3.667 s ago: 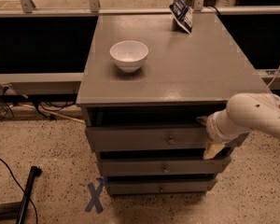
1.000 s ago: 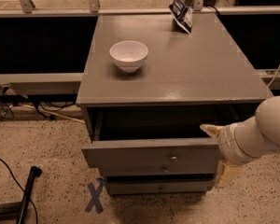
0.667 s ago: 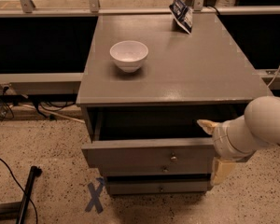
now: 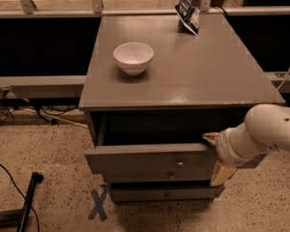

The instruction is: Open top drawer

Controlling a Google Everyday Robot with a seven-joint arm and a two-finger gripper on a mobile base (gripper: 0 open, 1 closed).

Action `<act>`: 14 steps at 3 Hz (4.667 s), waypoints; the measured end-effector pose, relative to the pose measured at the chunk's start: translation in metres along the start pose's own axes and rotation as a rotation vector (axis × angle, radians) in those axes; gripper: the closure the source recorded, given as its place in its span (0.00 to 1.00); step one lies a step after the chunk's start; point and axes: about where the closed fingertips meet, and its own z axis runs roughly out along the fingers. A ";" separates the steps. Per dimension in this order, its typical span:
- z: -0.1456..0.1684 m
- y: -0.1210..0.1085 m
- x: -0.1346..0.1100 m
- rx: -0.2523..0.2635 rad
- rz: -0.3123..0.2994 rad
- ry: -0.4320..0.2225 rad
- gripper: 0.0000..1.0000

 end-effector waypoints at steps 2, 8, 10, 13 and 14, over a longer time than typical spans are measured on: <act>0.007 0.025 0.008 -0.084 0.009 -0.025 0.52; -0.094 0.022 -0.029 -0.079 -0.152 -0.025 0.59; -0.046 -0.016 -0.015 -0.048 -0.135 0.019 0.98; 0.023 -0.007 0.021 -0.163 -0.060 0.063 1.00; 0.035 0.017 0.021 -0.245 -0.059 0.042 1.00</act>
Offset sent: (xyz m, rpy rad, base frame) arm -0.0445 -0.0121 -0.0178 0.0324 0.1513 0.0478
